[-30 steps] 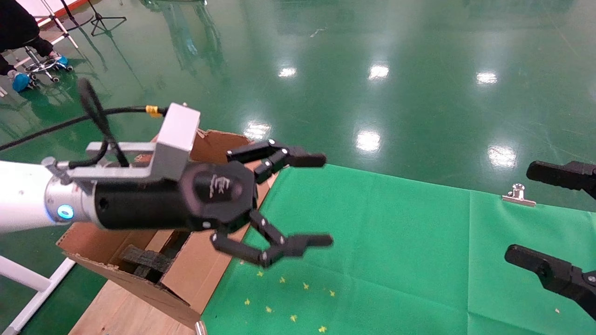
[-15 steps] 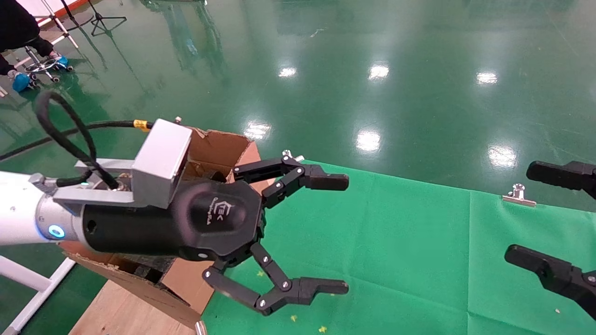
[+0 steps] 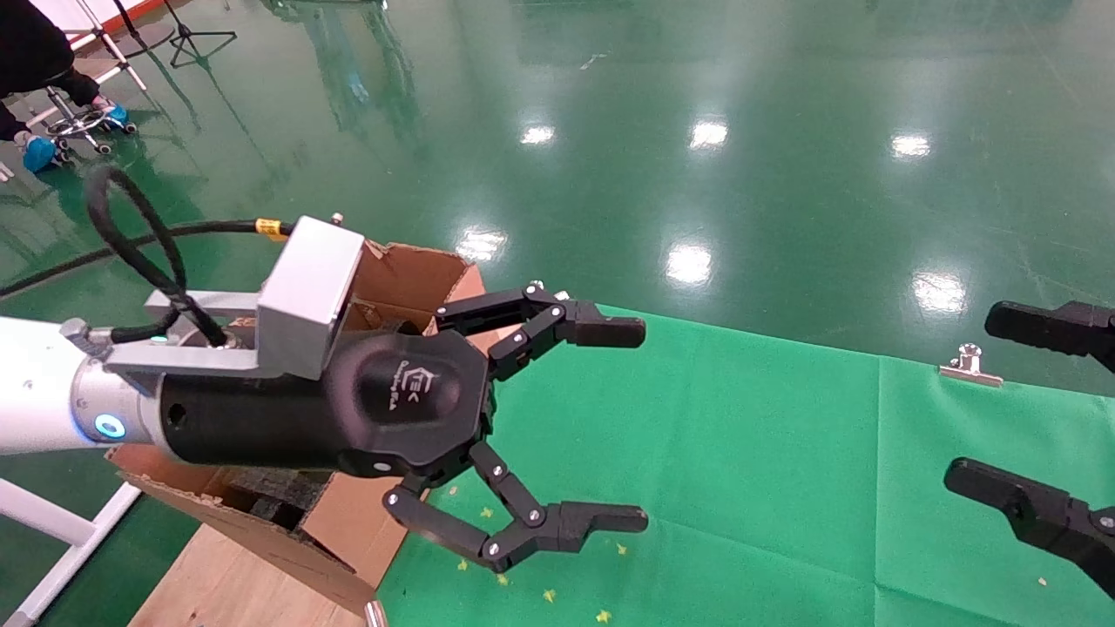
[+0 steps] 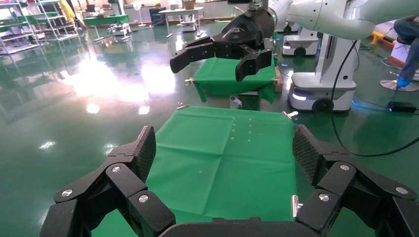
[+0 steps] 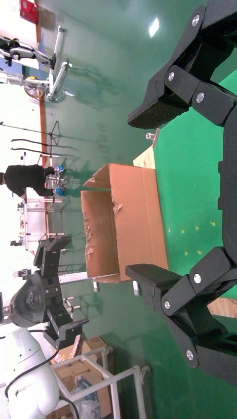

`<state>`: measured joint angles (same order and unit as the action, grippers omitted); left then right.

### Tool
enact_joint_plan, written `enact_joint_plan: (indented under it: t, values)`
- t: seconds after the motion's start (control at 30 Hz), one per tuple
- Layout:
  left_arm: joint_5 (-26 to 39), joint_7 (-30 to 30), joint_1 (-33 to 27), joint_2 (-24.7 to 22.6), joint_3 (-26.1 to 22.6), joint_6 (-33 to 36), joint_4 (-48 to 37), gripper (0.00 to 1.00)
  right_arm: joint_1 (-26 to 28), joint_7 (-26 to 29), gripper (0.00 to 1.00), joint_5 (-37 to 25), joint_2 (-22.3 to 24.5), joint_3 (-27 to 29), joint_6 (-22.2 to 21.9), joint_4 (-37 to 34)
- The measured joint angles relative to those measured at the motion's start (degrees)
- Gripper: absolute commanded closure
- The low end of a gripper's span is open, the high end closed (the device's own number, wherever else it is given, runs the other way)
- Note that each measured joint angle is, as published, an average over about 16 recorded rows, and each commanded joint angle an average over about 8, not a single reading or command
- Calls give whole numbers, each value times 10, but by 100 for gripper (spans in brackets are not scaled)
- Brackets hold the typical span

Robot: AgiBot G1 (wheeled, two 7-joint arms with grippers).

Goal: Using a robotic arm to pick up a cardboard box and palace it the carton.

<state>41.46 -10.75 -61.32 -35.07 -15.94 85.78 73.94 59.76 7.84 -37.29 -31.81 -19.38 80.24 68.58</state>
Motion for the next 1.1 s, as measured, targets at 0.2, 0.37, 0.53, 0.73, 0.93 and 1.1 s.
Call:
enact_joint_plan:
  t: [0.2, 0.37, 0.53, 0.73, 0.93, 1.1]
  values:
    - [2, 0, -1, 0, 0, 0, -2, 0, 0, 0, 0, 0, 0, 0, 0, 0]
    - [2, 0, -1, 0, 0, -1, -2, 0, 0, 0, 0, 0, 0, 0, 0, 0]
    - [3, 0, -2, 0, -1, -1, -3, 0, 0, 0, 0, 0, 0, 0, 0, 0]
    - [4, 0, -2, 1, -1, -1, -3, 0, 0, 0, 0, 0, 0, 0, 0, 0]
    - [4, 0, -2, 1, -1, -1, -4, 0, 0, 0, 0, 0, 0, 0, 0, 0]
    - [4, 0, -2, 1, -1, -1, -4, 0, 0, 0, 0, 0, 0, 0, 0, 0]
